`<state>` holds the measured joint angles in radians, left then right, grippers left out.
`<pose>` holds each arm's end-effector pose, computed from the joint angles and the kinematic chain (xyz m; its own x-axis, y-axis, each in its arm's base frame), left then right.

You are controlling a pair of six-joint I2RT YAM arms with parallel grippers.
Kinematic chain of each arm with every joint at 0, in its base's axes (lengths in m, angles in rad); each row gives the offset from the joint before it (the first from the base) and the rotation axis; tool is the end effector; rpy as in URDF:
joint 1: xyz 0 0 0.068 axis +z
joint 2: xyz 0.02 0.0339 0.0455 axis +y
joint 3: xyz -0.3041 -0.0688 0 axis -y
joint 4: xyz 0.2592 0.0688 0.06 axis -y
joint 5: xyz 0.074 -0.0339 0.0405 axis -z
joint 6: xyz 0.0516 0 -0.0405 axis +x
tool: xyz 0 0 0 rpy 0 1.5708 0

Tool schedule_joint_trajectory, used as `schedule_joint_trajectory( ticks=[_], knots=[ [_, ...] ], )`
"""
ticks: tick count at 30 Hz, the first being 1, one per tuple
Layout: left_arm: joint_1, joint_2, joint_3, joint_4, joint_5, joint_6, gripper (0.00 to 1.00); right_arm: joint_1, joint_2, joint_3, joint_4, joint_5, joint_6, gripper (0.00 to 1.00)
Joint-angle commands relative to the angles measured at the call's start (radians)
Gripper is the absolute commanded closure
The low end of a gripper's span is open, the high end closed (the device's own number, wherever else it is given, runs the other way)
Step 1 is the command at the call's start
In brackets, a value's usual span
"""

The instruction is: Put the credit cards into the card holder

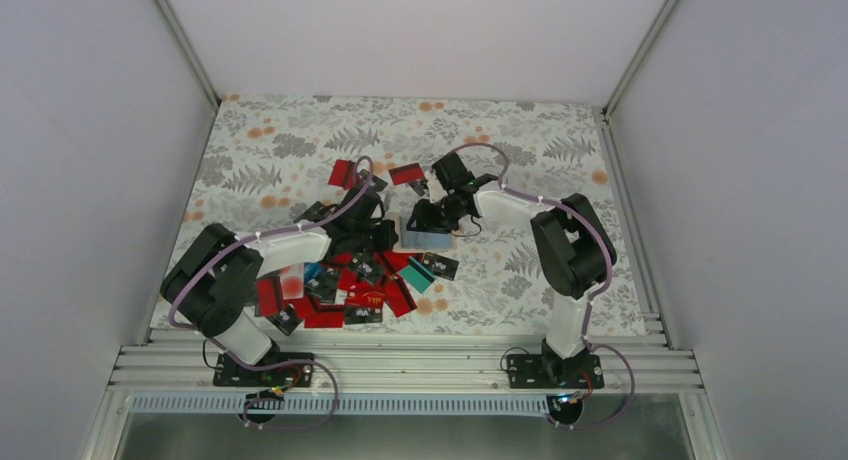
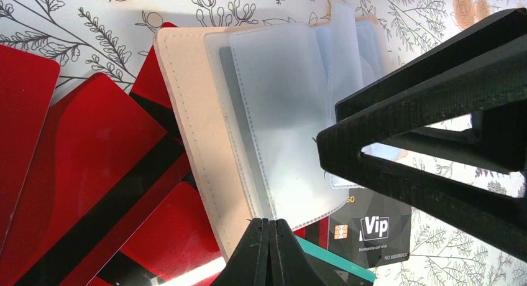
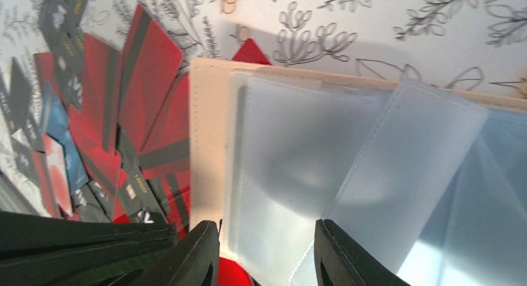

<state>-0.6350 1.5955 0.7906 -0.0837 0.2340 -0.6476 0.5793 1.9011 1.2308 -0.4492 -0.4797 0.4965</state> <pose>0.2576 -0.2046 0.1759 -0.9175 -0.0529 -0.3943 0.1771 0.8332 -0.5239 0.3311 0.2451 0.1794 -0.9737 -0.1320 -0.1856 -0.2164 0.7905 0.5729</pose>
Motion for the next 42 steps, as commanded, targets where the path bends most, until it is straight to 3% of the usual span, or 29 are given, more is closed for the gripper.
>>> schedule_joint_trajectory(
  ticks=[1, 10, 42],
  knots=[
    [0.006, -0.017, 0.001, 0.007, -0.022, 0.002, 0.98, 0.009, -0.005, 0.019, -0.044, 0.095, -0.008, 0.59],
    [0.005, 0.004, 0.042, -0.017, -0.019, 0.015, 0.98, -0.013, -0.027, -0.017, -0.065, 0.221, -0.033, 0.59],
    [-0.049, 0.265, 0.24, -0.081, -0.077, 0.036, 0.98, -0.127, -0.218, -0.161, -0.041, 0.293, -0.094, 0.58]
  ],
)
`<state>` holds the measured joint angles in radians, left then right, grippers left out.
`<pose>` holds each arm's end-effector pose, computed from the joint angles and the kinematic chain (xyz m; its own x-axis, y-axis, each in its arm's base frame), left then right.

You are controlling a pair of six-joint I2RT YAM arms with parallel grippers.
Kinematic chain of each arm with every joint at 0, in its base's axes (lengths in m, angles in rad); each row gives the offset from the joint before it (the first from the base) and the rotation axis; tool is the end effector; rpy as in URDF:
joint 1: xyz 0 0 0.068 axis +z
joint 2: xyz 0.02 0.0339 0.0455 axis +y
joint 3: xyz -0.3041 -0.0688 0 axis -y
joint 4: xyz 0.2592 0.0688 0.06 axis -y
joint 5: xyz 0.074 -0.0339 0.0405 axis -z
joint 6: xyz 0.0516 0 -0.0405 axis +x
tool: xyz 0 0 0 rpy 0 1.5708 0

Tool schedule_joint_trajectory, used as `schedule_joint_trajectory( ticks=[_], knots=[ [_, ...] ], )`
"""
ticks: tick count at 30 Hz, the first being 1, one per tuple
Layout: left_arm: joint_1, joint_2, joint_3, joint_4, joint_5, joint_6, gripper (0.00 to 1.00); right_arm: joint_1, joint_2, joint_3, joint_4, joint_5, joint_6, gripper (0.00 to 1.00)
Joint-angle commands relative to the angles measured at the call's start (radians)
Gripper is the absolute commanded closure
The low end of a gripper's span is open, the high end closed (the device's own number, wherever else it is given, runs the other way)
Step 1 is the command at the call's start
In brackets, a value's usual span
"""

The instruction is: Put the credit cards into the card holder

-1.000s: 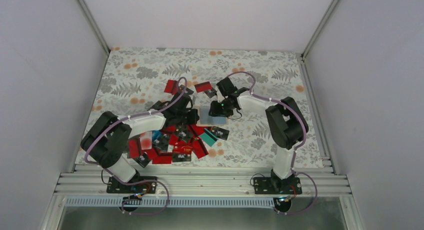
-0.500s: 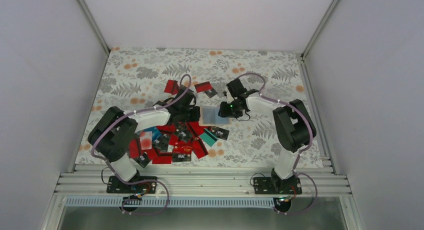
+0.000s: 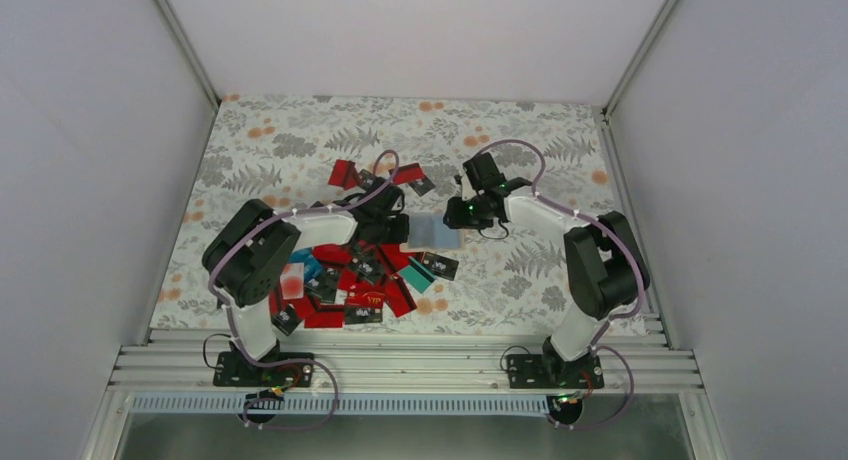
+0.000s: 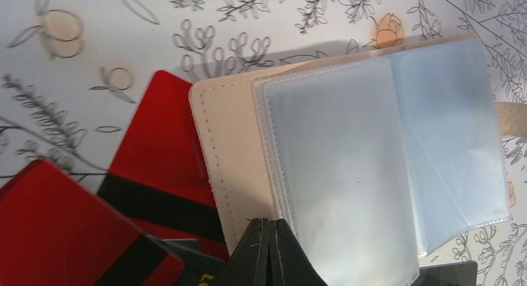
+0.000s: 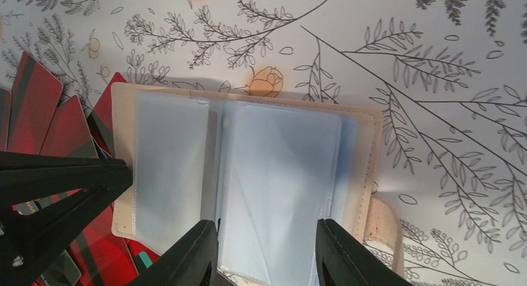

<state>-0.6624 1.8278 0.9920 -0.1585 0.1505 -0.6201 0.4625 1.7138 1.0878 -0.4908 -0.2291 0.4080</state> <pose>0.2979 -0.2421 0.1508 -0.9288 -0.0042 -0.3706 0.1631 0.8932 -0.4191 0.3197 0.1725 0.1996 -0.9460 -0.0399 -0.3216 -0.1616 0.9183 0.3614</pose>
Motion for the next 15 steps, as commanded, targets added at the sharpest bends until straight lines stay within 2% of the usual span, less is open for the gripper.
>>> schedule_joint_trajectory(
  ticks=[1, 9, 15],
  knots=[
    [-0.026, 0.04, 0.047, -0.006, 0.009, 0.008, 0.98, -0.011, -0.035, -0.02, 0.001, 0.045, -0.003, 0.58],
    [-0.06, 0.065, 0.099, -0.019, 0.011, 0.005, 0.98, -0.016, -0.072, -0.019, -0.003, 0.052, 0.005, 0.57],
    [-0.06, -0.036, 0.036, -0.024, -0.049, 0.014, 0.98, -0.016, -0.129, -0.033, 0.017, 0.002, 0.0, 0.57]
  ],
)
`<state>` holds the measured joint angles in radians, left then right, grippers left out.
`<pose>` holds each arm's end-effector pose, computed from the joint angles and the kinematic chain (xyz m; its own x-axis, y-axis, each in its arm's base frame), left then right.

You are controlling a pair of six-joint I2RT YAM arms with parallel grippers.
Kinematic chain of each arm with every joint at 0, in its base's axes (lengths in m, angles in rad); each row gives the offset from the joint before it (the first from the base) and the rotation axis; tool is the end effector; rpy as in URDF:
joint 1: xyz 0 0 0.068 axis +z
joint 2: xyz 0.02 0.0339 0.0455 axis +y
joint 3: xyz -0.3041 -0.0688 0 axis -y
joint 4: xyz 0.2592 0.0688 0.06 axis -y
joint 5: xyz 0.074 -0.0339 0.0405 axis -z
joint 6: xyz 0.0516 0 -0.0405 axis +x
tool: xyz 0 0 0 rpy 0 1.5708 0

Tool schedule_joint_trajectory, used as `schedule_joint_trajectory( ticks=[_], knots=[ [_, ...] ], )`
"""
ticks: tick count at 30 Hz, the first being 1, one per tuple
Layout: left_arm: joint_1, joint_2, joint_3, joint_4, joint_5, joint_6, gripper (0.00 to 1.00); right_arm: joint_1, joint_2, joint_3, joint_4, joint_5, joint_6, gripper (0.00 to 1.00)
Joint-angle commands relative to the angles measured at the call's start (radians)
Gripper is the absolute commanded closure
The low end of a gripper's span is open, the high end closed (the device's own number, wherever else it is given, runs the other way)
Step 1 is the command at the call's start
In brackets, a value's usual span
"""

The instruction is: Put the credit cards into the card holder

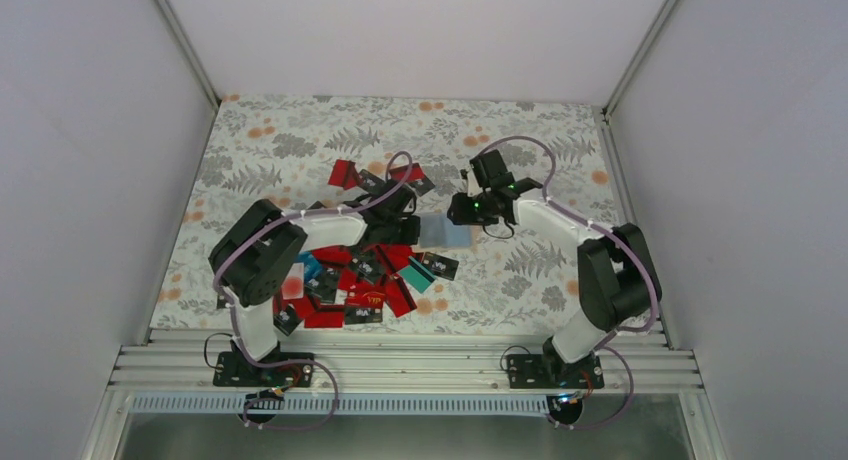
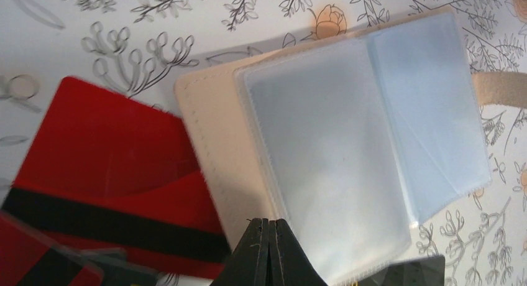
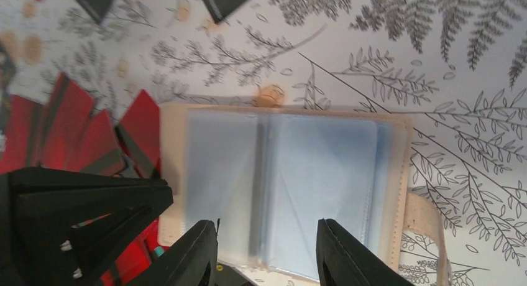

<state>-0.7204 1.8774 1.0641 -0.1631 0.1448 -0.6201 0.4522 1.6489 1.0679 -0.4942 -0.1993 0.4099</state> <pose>0.2983 -0.2718 0.1527 -0.9214 0.0436 -0.3863 0.2188 0.8794 -0.4227 0.3127 0.1632 0.2150 -0.9302 -0.0176 -0.3668 -0.1552 0.9241 0.3493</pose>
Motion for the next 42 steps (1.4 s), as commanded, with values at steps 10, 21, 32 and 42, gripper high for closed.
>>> schedule_joint_trajectory(
  ticks=[10, 21, 32, 42],
  knots=[
    [-0.01, -0.319, -0.203, -0.111, -0.077, 0.031, 0.97, 0.005, -0.167, -0.108, 0.075, -0.245, -0.021, 0.56],
    [-0.106, -0.62, -0.432, -0.277, -0.155, -0.117, 0.9, 0.131, -0.208, -0.212, 0.2, -0.356, -0.027, 0.53],
    [-0.228, -0.867, -0.589, -0.412, -0.166, -0.329, 0.81, 0.312, -0.124, -0.199, 0.265, -0.386, -0.059, 0.57],
    [-0.293, -0.888, -0.647, -0.423, -0.196, -0.429, 0.69, 0.422, 0.007, -0.143, 0.282, -0.361, -0.056, 0.59]
  ],
)
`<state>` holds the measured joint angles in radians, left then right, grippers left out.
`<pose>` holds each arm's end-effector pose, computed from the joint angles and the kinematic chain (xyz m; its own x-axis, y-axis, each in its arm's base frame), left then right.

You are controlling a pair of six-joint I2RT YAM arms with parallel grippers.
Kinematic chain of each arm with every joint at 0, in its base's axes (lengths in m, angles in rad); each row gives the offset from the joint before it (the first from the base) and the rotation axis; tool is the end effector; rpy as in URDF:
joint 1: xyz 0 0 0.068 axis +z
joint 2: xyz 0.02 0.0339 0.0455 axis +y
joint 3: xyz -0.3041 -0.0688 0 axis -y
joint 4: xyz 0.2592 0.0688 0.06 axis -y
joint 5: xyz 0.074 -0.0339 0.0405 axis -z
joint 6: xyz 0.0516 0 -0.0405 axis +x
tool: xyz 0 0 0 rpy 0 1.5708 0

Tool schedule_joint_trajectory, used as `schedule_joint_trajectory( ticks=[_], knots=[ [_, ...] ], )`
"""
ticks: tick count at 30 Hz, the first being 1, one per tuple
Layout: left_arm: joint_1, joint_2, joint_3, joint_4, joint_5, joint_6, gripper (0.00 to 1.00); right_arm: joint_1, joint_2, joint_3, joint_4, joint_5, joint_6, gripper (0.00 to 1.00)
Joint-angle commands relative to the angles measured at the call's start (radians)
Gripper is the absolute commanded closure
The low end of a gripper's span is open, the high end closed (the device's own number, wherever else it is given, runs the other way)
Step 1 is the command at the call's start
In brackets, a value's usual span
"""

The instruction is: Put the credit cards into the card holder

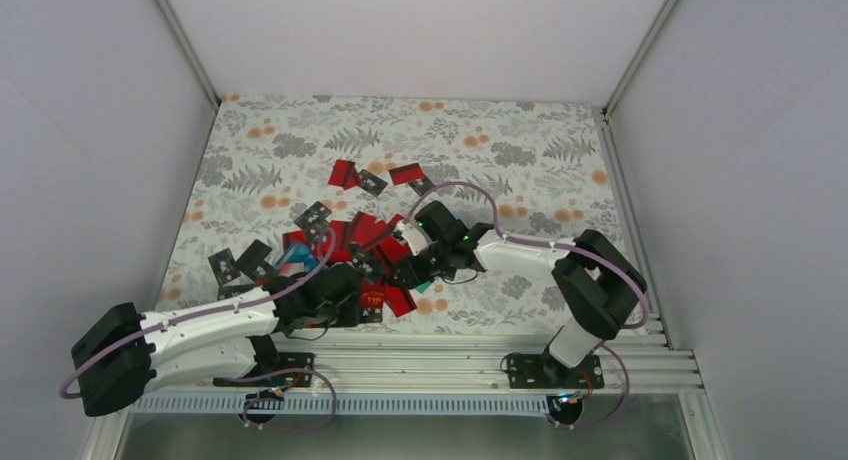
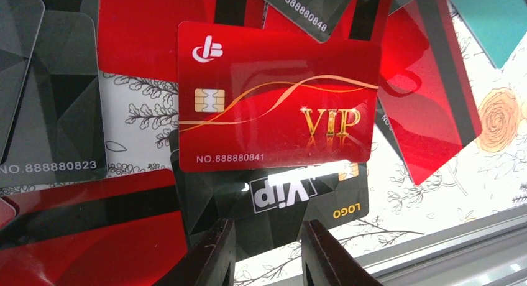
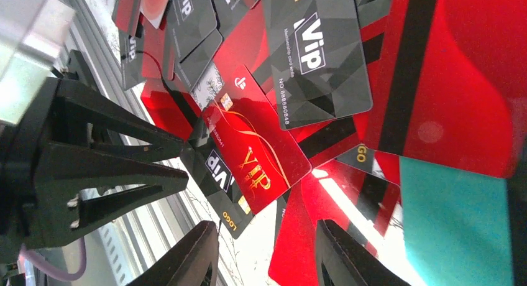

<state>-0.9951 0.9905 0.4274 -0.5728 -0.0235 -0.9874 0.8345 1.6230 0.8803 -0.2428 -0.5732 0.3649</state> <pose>0.0867 -0.1314 0.1663 -0.9674 -0.0421 -0.2499 0.0469 0.9393 -0.3399 0.2024 0.2650 0.1883 -0.8169 -0.4548 -0.3548 -0.5697 0.5401 0.6194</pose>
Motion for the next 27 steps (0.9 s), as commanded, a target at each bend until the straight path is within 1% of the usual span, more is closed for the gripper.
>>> schedule_joint_trajectory(
  ticks=[1, 4, 9, 13, 23, 27],
  knots=[
    [-0.024, 0.002, -0.011, -0.01, -0.033, -0.067, 0.68, 0.047, 0.057, 0.052, 0.03, 0.016, -0.011, 0.6],
    [-0.033, 0.012, 0.001, -0.01, -0.058, -0.069, 0.64, 0.063, 0.091, 0.061, 0.028, 0.027, -0.003, 0.6],
    [-0.033, 0.013, 0.045, -0.051, -0.147, -0.063, 0.58, 0.067, 0.129, 0.069, 0.024, 0.024, 0.048, 0.61],
    [0.001, 0.05, 0.084, -0.03, -0.182, -0.013, 0.55, 0.067, 0.154, 0.079, 0.034, 0.052, 0.101, 0.61],
    [0.165, 0.122, 0.094, 0.136, -0.09, 0.141, 0.54, 0.044, 0.215, 0.181, -0.01, 0.157, 0.15, 0.58],
    [0.205, 0.148, 0.107, 0.172, -0.076, 0.183, 0.57, 0.02, 0.238, 0.197, -0.016, 0.162, 0.157, 0.55]
  ],
)
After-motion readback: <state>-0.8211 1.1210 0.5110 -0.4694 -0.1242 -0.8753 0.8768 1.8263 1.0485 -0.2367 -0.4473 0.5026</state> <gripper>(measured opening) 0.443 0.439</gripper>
